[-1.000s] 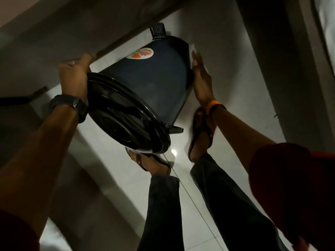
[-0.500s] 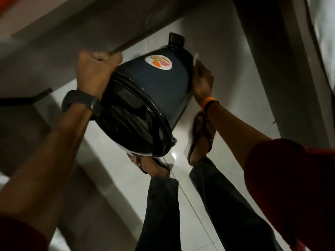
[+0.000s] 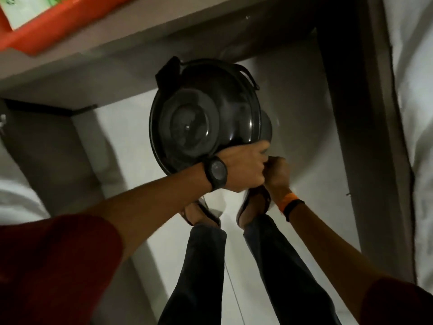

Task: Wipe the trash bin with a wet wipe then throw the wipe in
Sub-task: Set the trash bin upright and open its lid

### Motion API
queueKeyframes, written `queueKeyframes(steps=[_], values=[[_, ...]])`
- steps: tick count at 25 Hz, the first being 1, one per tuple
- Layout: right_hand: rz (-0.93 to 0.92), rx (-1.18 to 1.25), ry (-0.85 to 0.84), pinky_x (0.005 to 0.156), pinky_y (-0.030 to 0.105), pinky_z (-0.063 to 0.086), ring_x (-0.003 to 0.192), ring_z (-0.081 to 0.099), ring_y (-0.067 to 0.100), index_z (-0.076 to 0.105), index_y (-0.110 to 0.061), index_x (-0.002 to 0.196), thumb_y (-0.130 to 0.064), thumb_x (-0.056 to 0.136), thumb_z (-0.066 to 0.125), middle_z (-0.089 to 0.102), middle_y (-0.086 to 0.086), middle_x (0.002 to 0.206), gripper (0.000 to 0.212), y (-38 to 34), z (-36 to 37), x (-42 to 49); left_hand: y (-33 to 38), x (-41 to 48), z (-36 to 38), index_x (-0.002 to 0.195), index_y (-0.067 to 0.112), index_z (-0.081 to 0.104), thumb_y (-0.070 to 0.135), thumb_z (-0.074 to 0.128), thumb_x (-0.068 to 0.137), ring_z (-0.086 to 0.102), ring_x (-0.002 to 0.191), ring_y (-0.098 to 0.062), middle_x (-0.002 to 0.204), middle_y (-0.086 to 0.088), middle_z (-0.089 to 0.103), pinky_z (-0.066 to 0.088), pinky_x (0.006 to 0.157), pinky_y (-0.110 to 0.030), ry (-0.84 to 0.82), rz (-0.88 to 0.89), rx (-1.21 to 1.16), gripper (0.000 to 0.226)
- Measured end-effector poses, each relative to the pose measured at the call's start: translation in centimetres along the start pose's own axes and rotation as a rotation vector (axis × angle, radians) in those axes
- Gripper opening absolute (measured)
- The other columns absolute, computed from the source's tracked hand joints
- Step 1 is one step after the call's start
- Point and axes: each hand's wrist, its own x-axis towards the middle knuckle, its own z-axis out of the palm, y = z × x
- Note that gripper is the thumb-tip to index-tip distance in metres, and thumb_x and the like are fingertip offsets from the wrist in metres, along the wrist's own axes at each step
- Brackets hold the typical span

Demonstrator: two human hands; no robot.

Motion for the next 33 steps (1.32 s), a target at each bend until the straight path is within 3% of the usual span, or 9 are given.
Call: queueKeyframes(steps=[3, 5, 9, 13, 17, 20, 24, 29, 33], values=[[-0.067, 0.053, 0.043, 0.079, 0.046, 0.053, 0.08, 0.056, 0.023, 0.053, -0.032, 0.066, -0.006, 0.092, 0.052, 0.054, -0.007, 0.069, 0.037, 0.2, -1.7, -0.4, 2.4, 2.3, 0.1, 0.081, 0.026, 0.072, 0.022, 0.056, 0.092, 0.065, 0.088, -0.025, 0.081, 0.001, 0.074, 0.039, 0.109, -0.044, -0.139, 0.039, 0.053, 0.02], [-0.124, 0.023, 0.063, 0.069, 0.035, 0.049, 0.069, 0.057, 0.018, 0.059, -0.015, 0.069, -0.008, 0.094, 0.046, 0.057, -0.002, 0.071, 0.028, 1.1, -2.4, -0.5, 3.4, 4.7, 0.2, 0.087, 0.028, 0.072, 0.031, 0.06, 0.091, 0.065, 0.092, -0.024, 0.089, 0.004, 0.075, 0.038, 0.109, -0.043, -0.198, 0.063, 0.078, 0.012], [-0.008, -0.096, 0.051, 0.052, 0.013, 0.045, 0.055, 0.056, 0.007, 0.049, -0.017, 0.062, 0.0, 0.101, 0.041, 0.053, -0.002, 0.059, 0.043, 3.6, -2.8, 0.8, 3.9, 7.6, 2.2, 0.106, 0.024, 0.069, 0.032, 0.057, 0.095, 0.064, 0.104, -0.021, 0.104, 0.004, 0.072, 0.034, 0.111, -0.037, -0.294, 0.076, 0.081, 0.018], [0.206, 0.258, -0.017, 0.057, 0.011, 0.056, 0.069, 0.071, 0.007, 0.068, -0.012, 0.072, -0.006, 0.096, 0.058, 0.068, 0.007, 0.076, 0.027, 4.3, -2.4, -0.1, 3.9, 6.2, 3.5, 0.103, 0.023, 0.069, 0.031, 0.046, 0.097, 0.062, 0.103, -0.022, 0.101, 0.003, 0.071, 0.03, 0.112, -0.039, -0.098, -0.038, -0.049, 0.025], [0.262, 0.32, 0.011, 0.09, 0.046, 0.06, 0.096, 0.07, 0.033, 0.072, -0.008, 0.093, 0.002, 0.094, 0.062, 0.072, 0.021, 0.102, 0.014, 5.5, -2.3, -3.0, 3.8, 1.2, 2.5, 0.106, 0.016, 0.064, 0.043, 0.044, 0.093, 0.058, 0.109, -0.025, 0.11, -0.005, 0.064, 0.042, 0.099, -0.044, 0.376, -0.426, -0.245, 0.036], [0.229, 0.225, -0.036, 0.089, 0.051, 0.061, 0.101, 0.071, 0.036, 0.07, -0.004, 0.116, 0.003, 0.091, 0.065, 0.074, 0.019, 0.106, 0.027, 6.0, -2.4, -5.9, 4.2, -5.2, 2.1, 0.12, 0.019, 0.061, 0.042, 0.054, 0.091, 0.051, 0.128, -0.026, 0.129, -0.006, 0.059, 0.034, 0.105, -0.048, 0.638, -0.97, -0.49, 0.038], [0.183, 0.133, -0.066, 0.085, 0.053, 0.063, 0.097, 0.071, 0.034, 0.067, -0.007, 0.124, 0.001, 0.091, 0.065, 0.066, -0.005, 0.088, 0.034, 5.7, -2.4, -8.5, 3.6, -15.5, 3.2, 0.121, 0.023, 0.059, 0.039, 0.047, 0.095, 0.044, 0.131, -0.02, 0.13, -0.001, 0.056, 0.021, 0.098, -0.033, 0.703, -1.591, -0.546, 0.032], [0.199, 0.274, -0.163, 0.071, 0.04, 0.066, 0.097, 0.072, 0.037, 0.073, -0.02, 0.087, 0.003, 0.09, 0.067, 0.074, 0.012, 0.098, 0.024, 2.1, -3.3, -10.7, 2.1, -22.0, 1.6, 0.137, 0.024, 0.046, 0.047, 0.034, 0.101, 0.032, 0.142, -0.017, 0.146, 0.001, 0.046, 0.021, 0.105, -0.036, 0.677, -1.589, -0.516, 0.045], [0.021, 0.293, -0.168, 0.087, 0.046, 0.063, 0.102, 0.072, 0.028, 0.073, -0.017, 0.096, -0.003, 0.09, 0.069, 0.072, 0.02, 0.116, 0.015, -4.1, -2.2, -10.1, -0.7, -23.1, -1.4, 0.144, 0.023, 0.043, 0.044, 0.026, 0.103, 0.03, 0.146, -0.015, 0.152, 0.001, 0.043, 0.021, 0.11, -0.04, 0.755, -1.562, -0.481, 0.048]])
